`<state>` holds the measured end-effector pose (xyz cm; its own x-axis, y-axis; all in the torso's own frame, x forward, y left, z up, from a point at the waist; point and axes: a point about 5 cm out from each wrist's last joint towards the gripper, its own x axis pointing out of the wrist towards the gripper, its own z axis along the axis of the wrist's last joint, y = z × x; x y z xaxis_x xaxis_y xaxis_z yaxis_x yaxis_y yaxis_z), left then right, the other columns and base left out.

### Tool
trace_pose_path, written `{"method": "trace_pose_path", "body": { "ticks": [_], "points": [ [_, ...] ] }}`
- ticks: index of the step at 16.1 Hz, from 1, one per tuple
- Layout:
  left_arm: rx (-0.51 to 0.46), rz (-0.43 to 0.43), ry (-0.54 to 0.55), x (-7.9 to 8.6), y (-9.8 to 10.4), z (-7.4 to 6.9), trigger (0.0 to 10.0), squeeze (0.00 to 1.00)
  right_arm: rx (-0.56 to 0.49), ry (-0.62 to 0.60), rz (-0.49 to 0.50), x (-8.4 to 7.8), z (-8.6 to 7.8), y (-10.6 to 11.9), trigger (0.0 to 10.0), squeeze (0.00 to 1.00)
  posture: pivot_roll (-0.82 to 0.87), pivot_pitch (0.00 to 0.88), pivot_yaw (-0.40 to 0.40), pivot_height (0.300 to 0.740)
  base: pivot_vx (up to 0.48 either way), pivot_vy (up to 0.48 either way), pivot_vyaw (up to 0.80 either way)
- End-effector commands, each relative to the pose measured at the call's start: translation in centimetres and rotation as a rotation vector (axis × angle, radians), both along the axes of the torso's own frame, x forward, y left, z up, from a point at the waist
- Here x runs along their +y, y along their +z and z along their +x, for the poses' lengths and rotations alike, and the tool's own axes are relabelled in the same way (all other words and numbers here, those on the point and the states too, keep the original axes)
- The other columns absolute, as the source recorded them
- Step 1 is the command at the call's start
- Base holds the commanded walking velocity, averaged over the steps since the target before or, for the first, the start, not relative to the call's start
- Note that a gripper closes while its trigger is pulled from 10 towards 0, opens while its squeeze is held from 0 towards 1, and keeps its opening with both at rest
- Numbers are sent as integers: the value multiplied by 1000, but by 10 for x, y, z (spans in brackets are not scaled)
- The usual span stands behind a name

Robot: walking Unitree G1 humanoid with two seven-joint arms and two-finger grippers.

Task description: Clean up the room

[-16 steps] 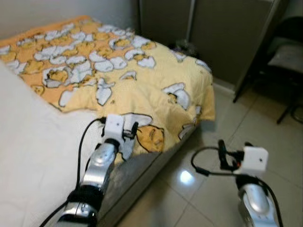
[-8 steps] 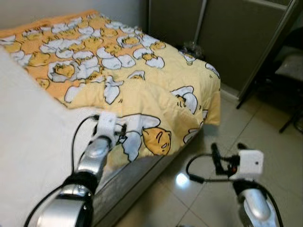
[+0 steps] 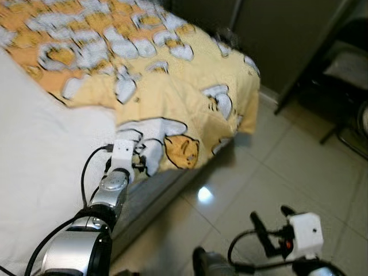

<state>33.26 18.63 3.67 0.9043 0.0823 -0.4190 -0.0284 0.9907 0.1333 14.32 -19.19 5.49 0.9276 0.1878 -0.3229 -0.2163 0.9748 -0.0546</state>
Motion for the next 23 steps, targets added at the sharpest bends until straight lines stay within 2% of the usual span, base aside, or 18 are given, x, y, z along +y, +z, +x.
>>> {"method": "trace_pose_path", "body": {
  "ticks": [1,2,5,8,11,12,15,17,19,23],
  "points": [
    [18,2,39,5,-3,-3,10000,0,-2,10,6,-1,-1,7,10000,0,-366,269,-98,736,0,0,0],
    [18,18,74,11,-4,-5,10000,0,14,36,22,1,-6,9,10000,0,-375,275,-105,736,0,0,0],
    [-81,81,146,27,9,0,10000,0,37,127,42,10,-12,12,10000,0,-379,276,-108,736,0,0,0],
    [-112,75,223,41,11,-3,10000,0,85,210,27,14,-17,10,10000,0,-372,275,-105,736,0,0,0],
    [-108,67,265,48,7,-9,10000,0,96,208,34,14,-18,10,10000,0,-370,278,-103,736,0,0,0],
    [38,44,246,46,-17,-26,0,0,113,208,47,15,-20,7,10000,0,-362,278,-107,736,0,0,0],
    [227,-57,254,41,-46,-48,0,0,119,217,58,17,-19,7,10000,0,-365,279,-112,736,0,0,0],
    [252,-71,268,43,-50,-52,0,0,119,236,73,18,-16,8,10000,0,-365,279,-114,736,0,0,0],
    [254,-59,244,43,-49,-52,0,0,121,306,83,23,-15,10,10000,0,-366,277,-110,736,0,0,0],
    [235,38,65,31,-47,-47,0,0,116,315,94,24,-8,11,10000,0,-356,273,-104,736,0,0,0]
  ]
}}
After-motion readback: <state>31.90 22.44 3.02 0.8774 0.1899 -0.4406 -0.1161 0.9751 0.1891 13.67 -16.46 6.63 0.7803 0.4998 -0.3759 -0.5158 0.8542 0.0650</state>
